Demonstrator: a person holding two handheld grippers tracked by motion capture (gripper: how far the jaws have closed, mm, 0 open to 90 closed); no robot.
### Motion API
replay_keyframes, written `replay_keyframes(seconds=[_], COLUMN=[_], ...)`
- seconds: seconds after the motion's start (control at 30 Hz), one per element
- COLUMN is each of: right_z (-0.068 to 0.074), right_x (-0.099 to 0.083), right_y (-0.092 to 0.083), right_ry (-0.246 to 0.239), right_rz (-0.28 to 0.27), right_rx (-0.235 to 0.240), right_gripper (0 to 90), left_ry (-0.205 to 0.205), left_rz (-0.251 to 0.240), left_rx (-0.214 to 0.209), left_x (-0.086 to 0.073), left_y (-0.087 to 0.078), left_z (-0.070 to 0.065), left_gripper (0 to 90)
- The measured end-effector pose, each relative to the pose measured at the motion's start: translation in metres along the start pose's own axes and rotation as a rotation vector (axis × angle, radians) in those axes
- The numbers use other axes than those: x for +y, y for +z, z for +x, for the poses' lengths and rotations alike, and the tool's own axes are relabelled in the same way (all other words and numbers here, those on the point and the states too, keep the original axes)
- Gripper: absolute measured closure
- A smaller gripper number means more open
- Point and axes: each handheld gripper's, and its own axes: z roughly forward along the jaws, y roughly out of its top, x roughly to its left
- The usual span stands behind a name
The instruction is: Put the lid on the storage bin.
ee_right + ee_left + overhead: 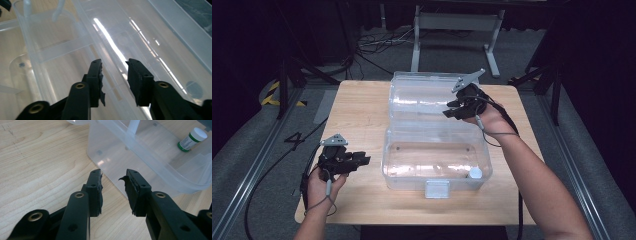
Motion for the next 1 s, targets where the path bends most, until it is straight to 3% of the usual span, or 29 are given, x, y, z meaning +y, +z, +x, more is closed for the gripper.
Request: replay_keyframes(seconds=[0.07, 0.27, 0.53, 0.7, 1.0], right_z=[0.001, -0.002, -0.003, -0.003, -0.003], right_x=[0.000, -0.002, -0.004, -0.005, -0.006], right_y=[-0.001, -0.001, -0.001, -0.001, 0.000], right_ry=[0.002, 0.048, 0.064, 0.073, 0.076], right_rz=[-0.001, -0.020, -0.029, -0.033, -0.050], right_rx=[-0.013, 0.041, 0.049, 0.055, 0.057], right_gripper=[70.4, 70.8, 71.6, 72.0, 71.8], left_ry=[0.023, 0.060, 0.081, 0.122, 0.175], left_rz=[0.002, -0.012, -0.033, -0.020, 0.013], left_rx=[-0.003, -0.036, -0.099, -0.153, -0.201], left_x=[0.001, 0.006, 0.013, 0.020, 0.027], left_y=[0.000, -0.003, -0.008, -0.006, 0.004], left_z=[-0.003, -0.010, -0.023, -0.036, -0.059], left_gripper=[66.8, 67.0, 66.9, 65.8, 65.0])
